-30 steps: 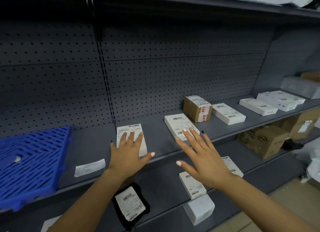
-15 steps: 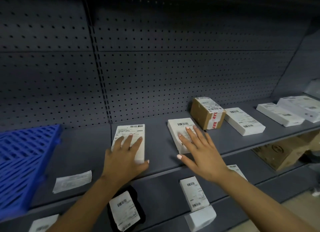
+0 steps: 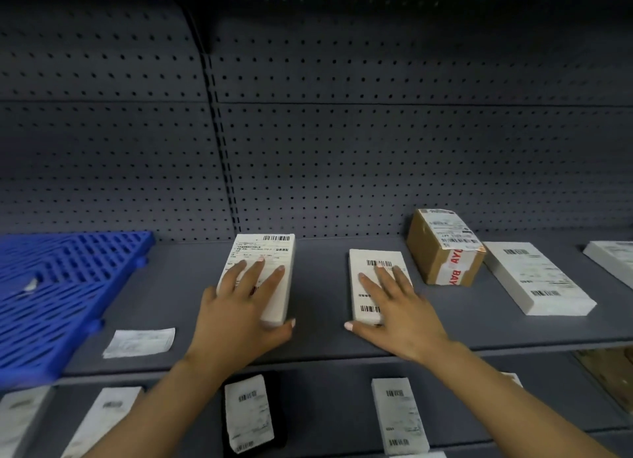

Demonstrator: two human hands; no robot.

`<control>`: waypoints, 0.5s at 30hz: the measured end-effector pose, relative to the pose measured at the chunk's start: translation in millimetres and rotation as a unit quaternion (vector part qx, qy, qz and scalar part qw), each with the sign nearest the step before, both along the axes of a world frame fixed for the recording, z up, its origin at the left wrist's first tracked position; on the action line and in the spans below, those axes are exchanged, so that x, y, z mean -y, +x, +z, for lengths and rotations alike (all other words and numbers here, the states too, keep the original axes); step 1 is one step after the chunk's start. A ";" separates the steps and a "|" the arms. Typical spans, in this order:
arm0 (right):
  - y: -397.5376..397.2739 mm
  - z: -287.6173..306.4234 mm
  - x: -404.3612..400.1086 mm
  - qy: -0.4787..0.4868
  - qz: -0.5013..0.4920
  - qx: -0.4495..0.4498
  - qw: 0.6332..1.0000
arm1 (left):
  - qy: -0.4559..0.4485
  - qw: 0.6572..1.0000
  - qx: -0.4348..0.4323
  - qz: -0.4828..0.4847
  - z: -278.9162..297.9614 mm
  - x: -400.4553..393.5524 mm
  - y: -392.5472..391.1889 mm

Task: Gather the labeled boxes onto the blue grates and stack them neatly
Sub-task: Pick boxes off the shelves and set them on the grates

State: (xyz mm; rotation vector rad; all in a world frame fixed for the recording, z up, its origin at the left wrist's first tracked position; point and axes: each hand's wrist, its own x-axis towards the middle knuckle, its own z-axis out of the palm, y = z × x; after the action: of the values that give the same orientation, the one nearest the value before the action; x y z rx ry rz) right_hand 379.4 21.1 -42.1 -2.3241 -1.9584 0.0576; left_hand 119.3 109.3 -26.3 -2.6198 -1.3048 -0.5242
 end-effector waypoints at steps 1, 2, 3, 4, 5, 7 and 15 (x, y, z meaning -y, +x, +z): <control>0.9 -0.4 0.3 0.001 0.006 0.004 1.000 | 0.000 1.000 0.002 0.005 -1.0 2.1 -2.1; 0.8 0.6 0.6 0.006 0.010 0.004 1.000 | 0.000 1.000 0.005 0.009 -1.3 3.9 -4.7; -0.2 3.1 0.6 0.013 0.016 0.003 1.000 | 0.002 1.000 0.008 0.012 -1.4 5.3 -7.9; -2.5 7.0 0.1 0.024 0.023 0.000 0.999 | 0.004 1.000 0.013 0.015 -0.5 6.5 -11.7; -5.9 11.9 -1.1 0.040 0.030 -0.006 0.999 | 0.008 1.000 0.018 0.017 0.9 7.0 -16.1; -16.2 23.5 -5.5 0.078 0.049 -0.023 0.995 | 0.016 0.999 0.026 0.022 5.9 5.8 -27.7; -106.3 53.5 -49.5 0.154 0.133 -0.028 0.979 | 0.054 0.995 0.058 0.065 31.6 -24.4 -121.1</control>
State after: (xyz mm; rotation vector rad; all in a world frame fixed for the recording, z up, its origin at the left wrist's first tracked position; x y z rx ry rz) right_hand 273.2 70.6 11.3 -1.8429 -2.0672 -0.1489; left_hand -1.8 133.6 5.3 -2.4299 -1.4264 -0.7143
